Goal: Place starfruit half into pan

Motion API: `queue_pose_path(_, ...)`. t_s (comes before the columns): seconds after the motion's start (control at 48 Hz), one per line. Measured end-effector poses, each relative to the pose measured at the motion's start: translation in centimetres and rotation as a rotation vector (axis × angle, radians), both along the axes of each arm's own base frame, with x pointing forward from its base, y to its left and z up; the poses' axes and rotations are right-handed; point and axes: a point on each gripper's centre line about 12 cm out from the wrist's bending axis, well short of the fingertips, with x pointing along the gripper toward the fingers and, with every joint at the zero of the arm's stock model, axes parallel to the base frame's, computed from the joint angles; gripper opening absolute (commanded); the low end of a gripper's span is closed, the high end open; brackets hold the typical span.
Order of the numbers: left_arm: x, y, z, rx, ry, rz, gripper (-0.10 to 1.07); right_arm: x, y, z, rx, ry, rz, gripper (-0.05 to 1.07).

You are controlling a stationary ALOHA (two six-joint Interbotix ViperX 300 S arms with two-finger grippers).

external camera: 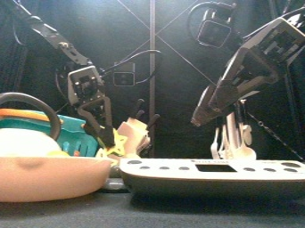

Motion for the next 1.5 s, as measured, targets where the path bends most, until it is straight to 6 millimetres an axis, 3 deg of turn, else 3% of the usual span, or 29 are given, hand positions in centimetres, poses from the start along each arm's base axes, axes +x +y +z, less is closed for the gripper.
queue_pose_path(0.167,-0.4,-1.3,1.1,0.014,-0.009,-0.072,0.75,-0.1,-0.1,-0.1,-0.006,0.013,-0.002,0.89)
queue_pose_path(0.333,-1.1,-4.4,2.7,0.046,-0.048,-0.194,0.75,-0.2,-0.1,-0.3,-0.01,0.028,-0.004,0.89)
queue_pose_path(0.771,-0.7,-9.8,0.1,-0.013,0.03,-0.298,0.75,-0.2,-0.1,-0.4,-0.011,0.031,-0.004,0.89)
queue_pose_path(1.021,0.2,-10.2,-1.1,-0.018,0.065,-0.305,0.78,-0.2,0.0,-0.8,-0.014,0.043,-0.002,0.89)
queue_pose_path(1.354,0.3,-10.0,-1.0,-0.028,0.061,-0.291,1.0,0.0,0.0,-1.2,-0.015,0.055,-0.003,0.89)
queue_pose_path(1.5,0.4,-9.8,-0.8,-0.029,0.055,-0.282,1.02,0.0,0.0,-1.2,-0.017,0.055,-0.002,0.89)
